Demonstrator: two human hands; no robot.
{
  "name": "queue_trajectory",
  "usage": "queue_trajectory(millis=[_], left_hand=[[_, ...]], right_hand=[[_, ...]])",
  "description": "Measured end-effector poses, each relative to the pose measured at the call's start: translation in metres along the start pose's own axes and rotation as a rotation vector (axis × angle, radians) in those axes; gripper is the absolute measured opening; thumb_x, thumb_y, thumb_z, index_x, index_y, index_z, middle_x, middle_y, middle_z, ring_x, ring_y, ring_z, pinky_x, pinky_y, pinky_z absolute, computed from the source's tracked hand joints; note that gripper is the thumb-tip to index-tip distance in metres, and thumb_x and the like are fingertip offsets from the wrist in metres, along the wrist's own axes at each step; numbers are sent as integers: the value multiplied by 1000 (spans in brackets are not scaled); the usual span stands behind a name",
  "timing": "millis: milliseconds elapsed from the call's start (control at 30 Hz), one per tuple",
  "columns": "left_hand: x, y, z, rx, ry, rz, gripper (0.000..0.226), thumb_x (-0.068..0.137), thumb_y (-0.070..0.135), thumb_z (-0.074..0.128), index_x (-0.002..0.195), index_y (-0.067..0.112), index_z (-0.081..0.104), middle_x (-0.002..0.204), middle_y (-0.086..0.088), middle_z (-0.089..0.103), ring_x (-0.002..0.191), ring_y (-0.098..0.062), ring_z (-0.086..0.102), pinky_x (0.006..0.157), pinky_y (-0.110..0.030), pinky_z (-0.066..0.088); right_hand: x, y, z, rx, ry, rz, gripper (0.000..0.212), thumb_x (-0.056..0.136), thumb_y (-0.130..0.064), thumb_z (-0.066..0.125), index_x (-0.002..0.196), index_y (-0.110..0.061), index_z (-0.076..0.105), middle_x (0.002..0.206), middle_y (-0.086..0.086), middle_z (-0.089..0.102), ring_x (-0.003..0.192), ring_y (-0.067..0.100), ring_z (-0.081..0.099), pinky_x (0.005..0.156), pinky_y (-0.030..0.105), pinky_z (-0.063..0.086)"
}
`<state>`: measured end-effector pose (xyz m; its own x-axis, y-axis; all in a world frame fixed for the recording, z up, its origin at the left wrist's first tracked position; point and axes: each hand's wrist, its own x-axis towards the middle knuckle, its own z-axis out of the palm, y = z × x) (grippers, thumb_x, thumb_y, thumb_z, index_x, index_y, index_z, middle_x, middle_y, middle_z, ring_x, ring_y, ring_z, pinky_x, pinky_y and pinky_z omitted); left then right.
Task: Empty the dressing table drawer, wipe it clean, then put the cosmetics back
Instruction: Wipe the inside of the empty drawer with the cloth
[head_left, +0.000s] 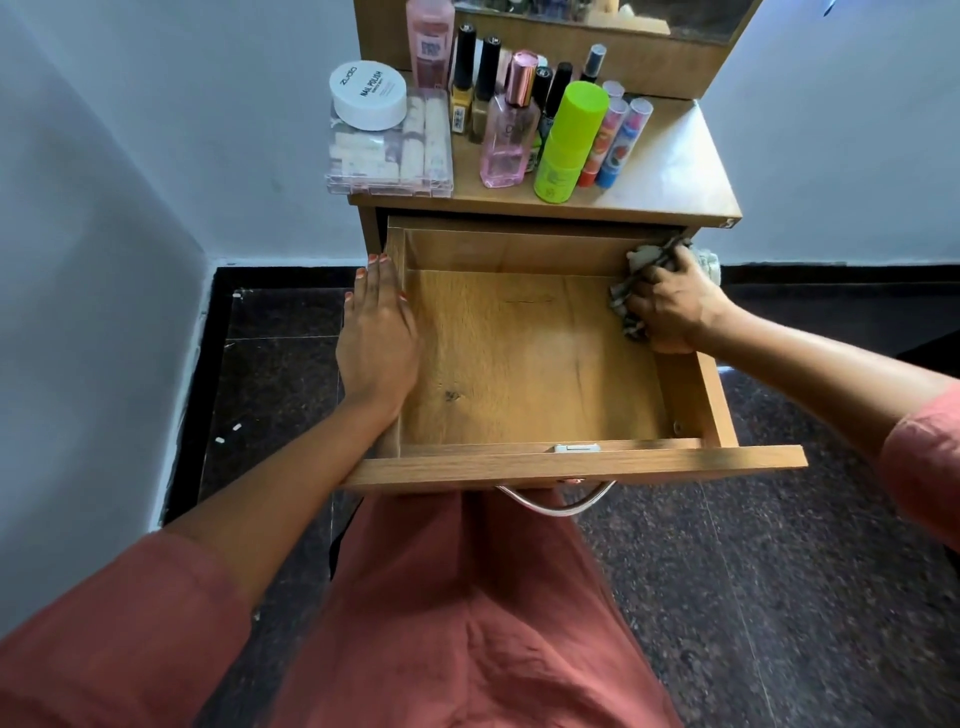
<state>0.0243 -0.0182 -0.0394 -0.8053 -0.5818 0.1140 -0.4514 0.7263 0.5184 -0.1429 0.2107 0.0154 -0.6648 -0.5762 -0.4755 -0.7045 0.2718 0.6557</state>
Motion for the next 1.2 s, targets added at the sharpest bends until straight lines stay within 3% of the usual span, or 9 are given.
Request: queue_trajectory(millis=[133, 367, 533, 733, 1200], left_hand=[[-1, 1, 0, -16, 5, -8, 46, 100, 16, 26, 144, 5, 23, 152, -13, 24, 142, -25, 20, 117, -36, 19], [0, 2, -1, -9, -8, -5, 46, 99, 16, 26, 144, 5, 22, 153, -13, 23, 143, -25, 19, 117, -38, 20], [-1, 3, -1, -14, -14, -14, 46, 99, 17, 26, 144, 5, 23, 153, -13, 23, 142, -26, 21, 115, -41, 25], [-1, 3, 0, -17, -20, -2, 46, 99, 15, 27, 144, 4, 23, 153, -14, 22, 142, -26, 20, 115, -41, 27], [-2, 1, 2, -11, -2, 5, 46, 99, 16, 26, 144, 5, 22, 153, -12, 22, 143, -22, 19, 116, -34, 20]], right_hand=[[-23, -12, 6, 17, -40, -58, 46, 89, -35, 41, 133, -20, 41, 141, 1, 43, 135, 22, 30, 115, 53, 8], [-58, -27, 10, -8, -236, -218, 35, 91, -31, 40, 124, -25, 52, 131, -4, 51, 130, 18, 35, 113, 39, 19], [-58, -34, 5, -22, -316, -232, 29, 95, -27, 40, 121, -22, 52, 132, -2, 52, 131, 20, 34, 111, 39, 21], [-49, -30, 6, 36, -261, -134, 31, 95, -31, 38, 120, -21, 54, 132, -3, 52, 133, 19, 33, 115, 41, 13], [25, -1, -4, -77, -41, 57, 40, 96, -33, 39, 135, -22, 39, 142, -3, 42, 136, 20, 32, 115, 39, 18]])
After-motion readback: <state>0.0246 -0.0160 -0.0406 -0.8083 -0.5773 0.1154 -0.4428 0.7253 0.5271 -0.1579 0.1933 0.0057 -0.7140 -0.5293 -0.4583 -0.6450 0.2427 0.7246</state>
